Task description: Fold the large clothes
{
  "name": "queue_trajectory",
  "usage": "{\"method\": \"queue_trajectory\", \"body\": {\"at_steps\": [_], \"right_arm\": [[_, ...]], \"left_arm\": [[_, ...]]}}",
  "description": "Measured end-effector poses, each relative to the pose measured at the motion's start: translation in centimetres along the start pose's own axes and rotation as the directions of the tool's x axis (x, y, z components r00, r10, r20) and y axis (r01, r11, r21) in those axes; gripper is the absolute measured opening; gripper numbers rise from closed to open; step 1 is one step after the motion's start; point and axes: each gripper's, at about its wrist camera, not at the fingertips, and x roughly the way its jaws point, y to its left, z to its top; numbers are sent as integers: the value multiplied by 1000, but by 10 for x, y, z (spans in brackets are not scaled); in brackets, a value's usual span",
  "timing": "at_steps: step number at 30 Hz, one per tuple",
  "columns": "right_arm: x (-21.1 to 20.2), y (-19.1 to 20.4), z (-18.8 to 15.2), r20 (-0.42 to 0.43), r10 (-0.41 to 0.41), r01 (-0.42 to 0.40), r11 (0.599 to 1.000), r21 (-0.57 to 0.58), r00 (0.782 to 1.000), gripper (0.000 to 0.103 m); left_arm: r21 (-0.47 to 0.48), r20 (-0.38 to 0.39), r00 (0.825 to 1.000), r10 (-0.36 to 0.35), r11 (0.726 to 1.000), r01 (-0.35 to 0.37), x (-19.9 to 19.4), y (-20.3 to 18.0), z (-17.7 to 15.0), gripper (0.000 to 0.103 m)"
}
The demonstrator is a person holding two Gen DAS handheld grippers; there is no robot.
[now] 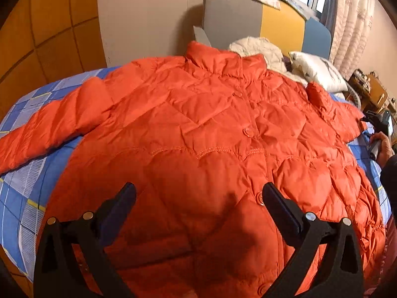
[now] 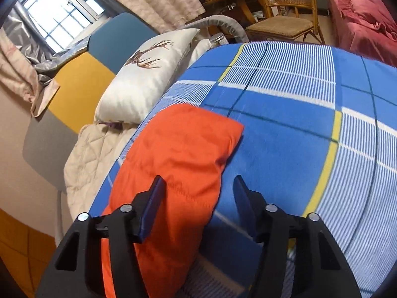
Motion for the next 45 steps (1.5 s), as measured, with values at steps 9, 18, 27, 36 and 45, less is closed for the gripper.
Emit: {"method": "queue_trajectory", "body": {"at_steps": [9,18,27,36,45], "right_arm": [[-41,-22,4,-38,-118,117,992,-47,992,1],[-89,-86,-17,-31,-188,188,982,-23,982,0],[-149,-66,-24,21,-107,109,988,-111,994,0],[-185,-5,-49,29,14,-5,956,-295,999,0],[-202,102,-116,-64,158,-168,827,-537,985,0]], "left_arm": [[0,-38,999,26,1000,-26,-25,-12,13,101],[-78,31,998,60,995,-57,-50,-2,-27,101],[36,40,997,64,997,-65,-68,-13,-41,101],[26,97,993,72,997,-75,-75,-17,-28,101],[16,123,992,7,1000,-9,-80,-16,-24,101]]}}
